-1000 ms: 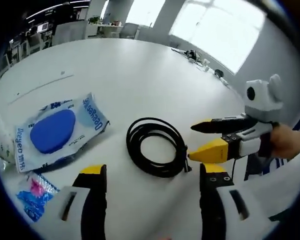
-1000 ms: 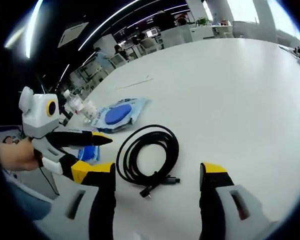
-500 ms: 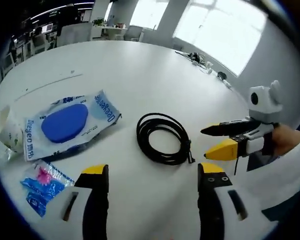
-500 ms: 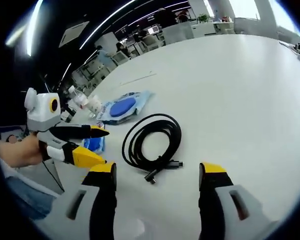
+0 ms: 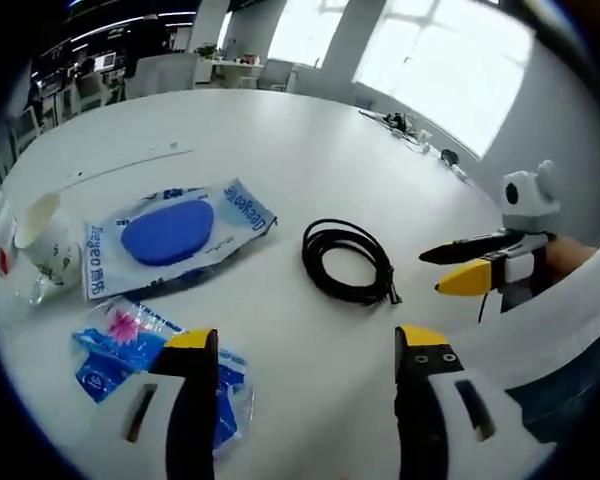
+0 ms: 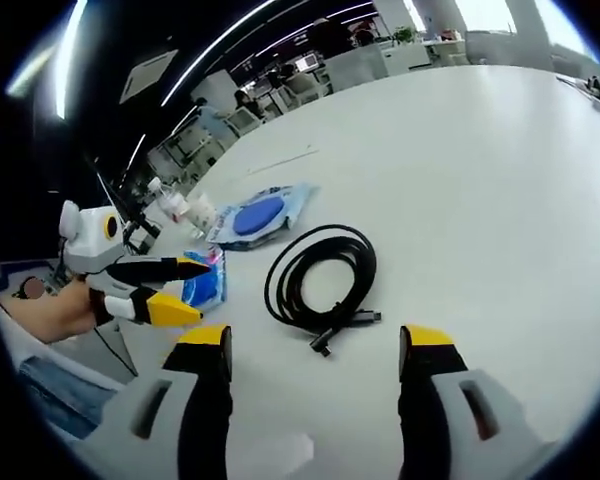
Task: Arrange the tabletop items into an orderly group along one side of the table until the central work area is clear of visible clutter.
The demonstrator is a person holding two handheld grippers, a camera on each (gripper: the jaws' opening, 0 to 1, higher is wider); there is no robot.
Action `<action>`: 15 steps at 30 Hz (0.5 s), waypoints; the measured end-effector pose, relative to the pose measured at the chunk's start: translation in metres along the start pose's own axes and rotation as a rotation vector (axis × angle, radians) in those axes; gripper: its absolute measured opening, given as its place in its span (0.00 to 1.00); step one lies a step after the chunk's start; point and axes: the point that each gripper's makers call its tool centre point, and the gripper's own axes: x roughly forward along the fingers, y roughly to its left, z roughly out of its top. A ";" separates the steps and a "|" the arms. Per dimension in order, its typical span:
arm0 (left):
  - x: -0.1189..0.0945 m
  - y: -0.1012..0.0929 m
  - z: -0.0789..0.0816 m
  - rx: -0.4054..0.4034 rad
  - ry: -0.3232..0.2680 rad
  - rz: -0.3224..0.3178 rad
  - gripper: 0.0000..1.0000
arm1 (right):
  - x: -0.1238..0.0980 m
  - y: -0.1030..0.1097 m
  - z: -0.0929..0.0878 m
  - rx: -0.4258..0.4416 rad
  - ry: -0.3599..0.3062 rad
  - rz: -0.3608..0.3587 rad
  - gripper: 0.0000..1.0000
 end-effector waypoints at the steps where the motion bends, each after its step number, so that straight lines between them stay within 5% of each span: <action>1: -0.002 0.001 -0.001 -0.007 -0.004 0.001 0.73 | -0.002 0.000 0.000 0.001 0.001 0.000 0.67; 15: -0.035 0.024 -0.007 -0.089 -0.072 0.052 0.73 | -0.014 0.000 -0.008 0.039 0.010 -0.009 0.68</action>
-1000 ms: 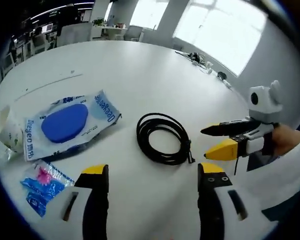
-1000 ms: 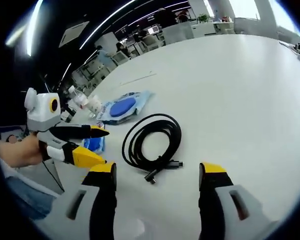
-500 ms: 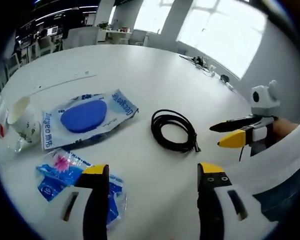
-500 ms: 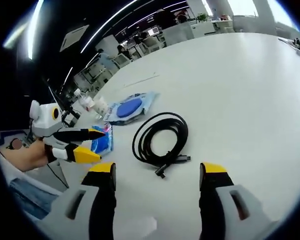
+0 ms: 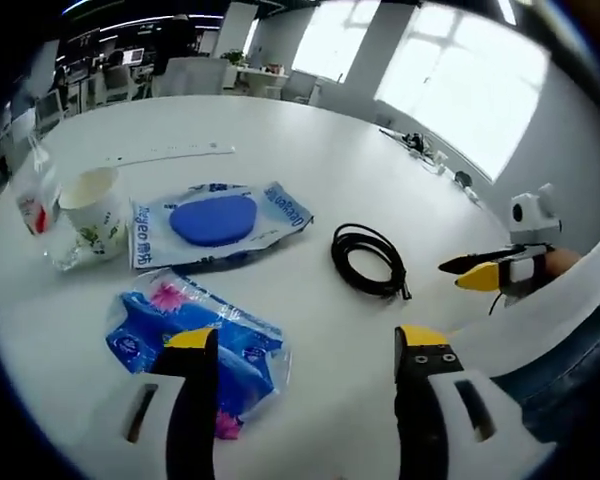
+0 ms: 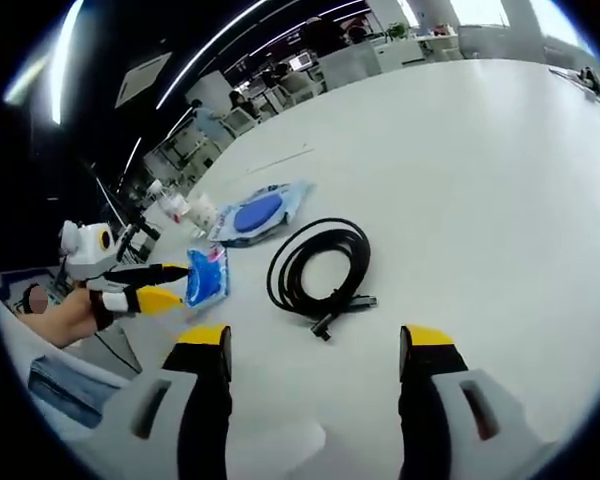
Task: Arrange the tabletop items into an orderly group along one side of the table until the central work area is clear of visible clutter.
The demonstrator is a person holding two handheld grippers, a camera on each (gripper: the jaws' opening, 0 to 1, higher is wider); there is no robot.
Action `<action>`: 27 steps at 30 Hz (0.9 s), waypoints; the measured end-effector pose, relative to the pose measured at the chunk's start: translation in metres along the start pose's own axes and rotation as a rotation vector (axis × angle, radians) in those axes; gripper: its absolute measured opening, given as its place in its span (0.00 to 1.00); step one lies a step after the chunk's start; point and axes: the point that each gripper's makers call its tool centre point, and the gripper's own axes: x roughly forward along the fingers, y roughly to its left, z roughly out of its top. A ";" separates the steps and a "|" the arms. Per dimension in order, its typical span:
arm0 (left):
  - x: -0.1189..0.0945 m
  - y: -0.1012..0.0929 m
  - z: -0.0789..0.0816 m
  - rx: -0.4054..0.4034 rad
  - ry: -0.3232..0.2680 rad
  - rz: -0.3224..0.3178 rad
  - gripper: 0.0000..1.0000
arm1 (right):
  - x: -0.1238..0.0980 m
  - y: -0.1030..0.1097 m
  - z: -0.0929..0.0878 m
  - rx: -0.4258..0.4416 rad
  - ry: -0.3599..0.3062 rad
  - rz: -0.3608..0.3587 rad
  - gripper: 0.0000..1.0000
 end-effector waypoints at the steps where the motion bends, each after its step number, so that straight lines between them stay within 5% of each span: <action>1: -0.002 0.002 0.000 -0.005 -0.004 0.004 0.73 | -0.002 0.000 -0.001 0.002 0.000 -0.001 0.68; 27: -0.022 0.032 -0.004 -0.104 -0.042 0.057 0.73 | -0.002 0.000 -0.011 0.026 0.033 -0.016 0.63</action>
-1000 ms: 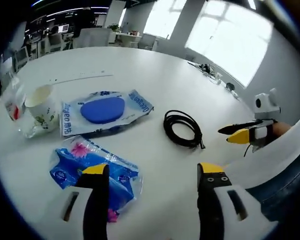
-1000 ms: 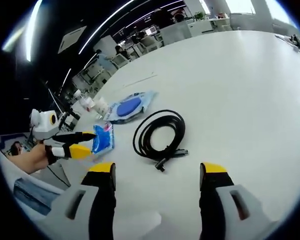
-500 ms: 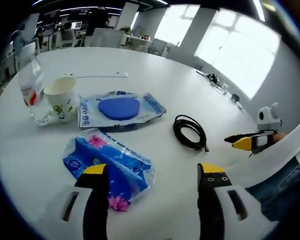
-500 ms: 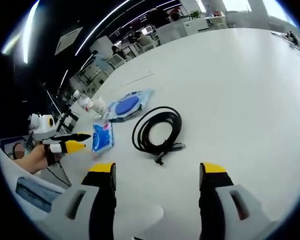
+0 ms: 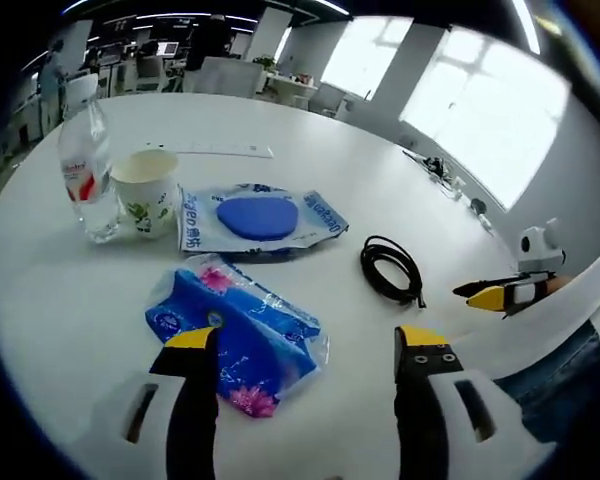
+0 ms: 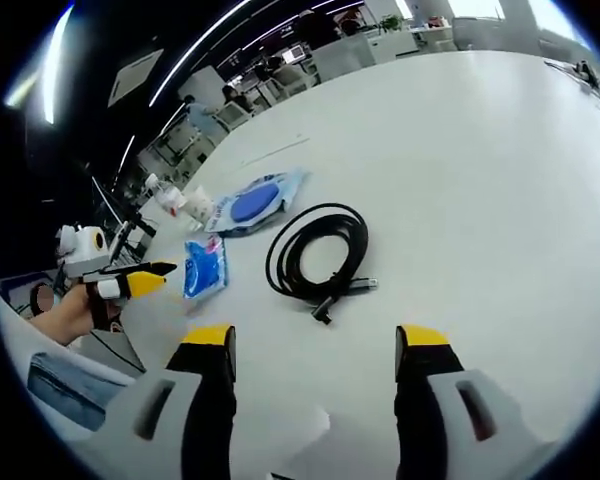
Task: Arrange the tabletop items into an orderly group along one side of the table until the central work area is clear of visible clutter.
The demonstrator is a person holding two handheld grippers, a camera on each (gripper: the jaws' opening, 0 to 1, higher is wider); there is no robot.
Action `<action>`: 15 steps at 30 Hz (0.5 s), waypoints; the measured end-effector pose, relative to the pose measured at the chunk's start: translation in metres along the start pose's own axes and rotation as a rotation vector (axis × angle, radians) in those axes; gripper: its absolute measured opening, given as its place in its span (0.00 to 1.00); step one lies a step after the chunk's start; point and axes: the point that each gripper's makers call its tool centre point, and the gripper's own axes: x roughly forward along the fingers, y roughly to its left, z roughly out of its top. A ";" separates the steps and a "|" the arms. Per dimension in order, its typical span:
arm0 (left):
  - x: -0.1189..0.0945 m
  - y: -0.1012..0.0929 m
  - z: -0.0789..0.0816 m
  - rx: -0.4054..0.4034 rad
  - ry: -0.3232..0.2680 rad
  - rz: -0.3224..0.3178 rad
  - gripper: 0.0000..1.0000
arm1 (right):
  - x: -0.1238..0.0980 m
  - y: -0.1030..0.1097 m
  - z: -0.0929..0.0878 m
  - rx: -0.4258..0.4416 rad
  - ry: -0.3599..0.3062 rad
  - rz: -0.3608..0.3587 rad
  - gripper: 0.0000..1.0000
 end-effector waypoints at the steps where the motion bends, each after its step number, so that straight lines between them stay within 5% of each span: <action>1: 0.000 0.002 0.000 0.000 -0.002 0.006 0.72 | 0.001 -0.001 0.000 0.003 0.000 0.000 0.63; 15: -0.011 0.034 0.010 0.025 -0.034 0.062 0.70 | 0.008 0.007 -0.003 0.029 0.020 0.028 0.62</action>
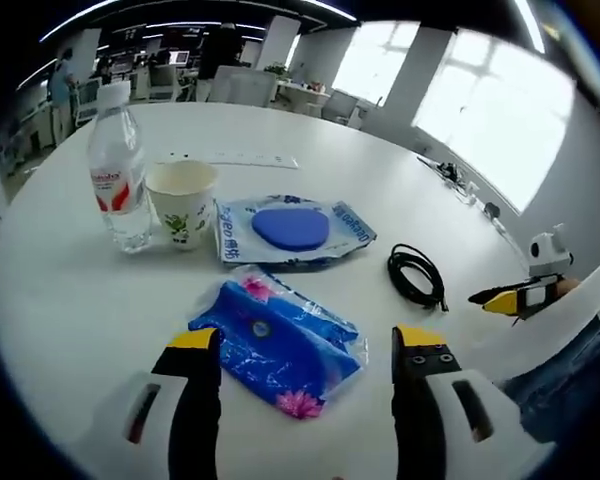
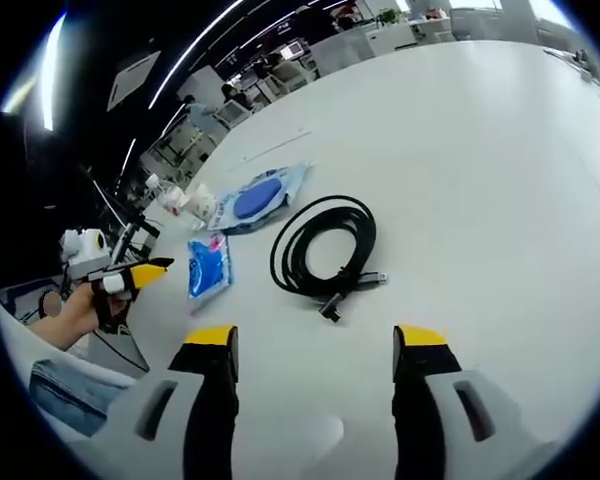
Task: Arrange the tabletop items into an orderly group along one side of the table until the central work area is clear of visible clutter.
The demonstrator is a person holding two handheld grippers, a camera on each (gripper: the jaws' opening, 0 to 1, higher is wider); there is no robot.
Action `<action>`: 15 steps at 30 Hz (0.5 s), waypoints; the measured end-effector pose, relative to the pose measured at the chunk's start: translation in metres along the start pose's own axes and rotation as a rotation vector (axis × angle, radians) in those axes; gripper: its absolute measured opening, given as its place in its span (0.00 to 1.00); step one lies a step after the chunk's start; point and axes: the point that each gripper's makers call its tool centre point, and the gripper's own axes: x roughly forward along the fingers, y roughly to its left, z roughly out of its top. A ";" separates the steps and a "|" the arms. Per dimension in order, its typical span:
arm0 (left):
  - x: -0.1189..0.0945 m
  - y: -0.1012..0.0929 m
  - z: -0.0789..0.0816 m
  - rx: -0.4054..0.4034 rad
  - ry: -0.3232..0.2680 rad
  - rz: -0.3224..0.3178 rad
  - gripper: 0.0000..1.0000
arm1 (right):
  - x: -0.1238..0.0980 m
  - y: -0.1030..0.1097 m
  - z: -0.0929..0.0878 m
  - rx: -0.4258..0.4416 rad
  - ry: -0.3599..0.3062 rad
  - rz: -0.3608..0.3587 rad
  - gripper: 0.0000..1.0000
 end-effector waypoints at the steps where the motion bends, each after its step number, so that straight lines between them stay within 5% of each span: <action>1: 0.000 0.005 0.002 0.008 -0.006 0.005 0.70 | 0.001 0.002 0.001 -0.001 0.001 0.007 0.61; 15: 0.025 0.051 0.011 0.085 0.014 0.037 0.59 | 0.008 0.017 -0.010 0.055 0.044 0.075 0.59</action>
